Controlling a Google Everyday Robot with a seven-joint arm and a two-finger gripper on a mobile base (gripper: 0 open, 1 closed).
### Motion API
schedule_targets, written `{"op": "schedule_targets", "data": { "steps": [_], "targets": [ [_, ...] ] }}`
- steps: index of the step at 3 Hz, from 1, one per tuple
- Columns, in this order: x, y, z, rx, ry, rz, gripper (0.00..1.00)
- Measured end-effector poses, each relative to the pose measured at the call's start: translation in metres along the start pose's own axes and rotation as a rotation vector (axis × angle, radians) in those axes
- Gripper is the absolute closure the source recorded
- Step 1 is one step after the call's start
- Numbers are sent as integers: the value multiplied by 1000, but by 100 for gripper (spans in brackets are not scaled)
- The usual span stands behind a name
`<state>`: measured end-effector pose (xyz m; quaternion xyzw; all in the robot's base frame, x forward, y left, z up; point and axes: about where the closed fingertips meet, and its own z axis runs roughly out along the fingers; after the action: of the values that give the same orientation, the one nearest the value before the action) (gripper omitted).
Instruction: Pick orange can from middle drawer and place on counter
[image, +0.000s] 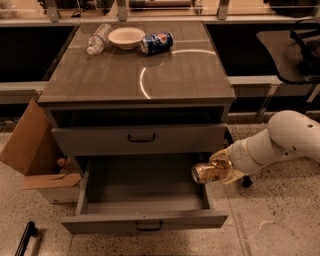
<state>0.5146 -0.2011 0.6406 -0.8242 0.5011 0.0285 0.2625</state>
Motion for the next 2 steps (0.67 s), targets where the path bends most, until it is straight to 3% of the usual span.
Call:
{"op": "schedule_targets", "data": {
  "steps": [2],
  "targets": [
    [-3, -6, -11, -3, 15, -11, 100]
  ]
}}
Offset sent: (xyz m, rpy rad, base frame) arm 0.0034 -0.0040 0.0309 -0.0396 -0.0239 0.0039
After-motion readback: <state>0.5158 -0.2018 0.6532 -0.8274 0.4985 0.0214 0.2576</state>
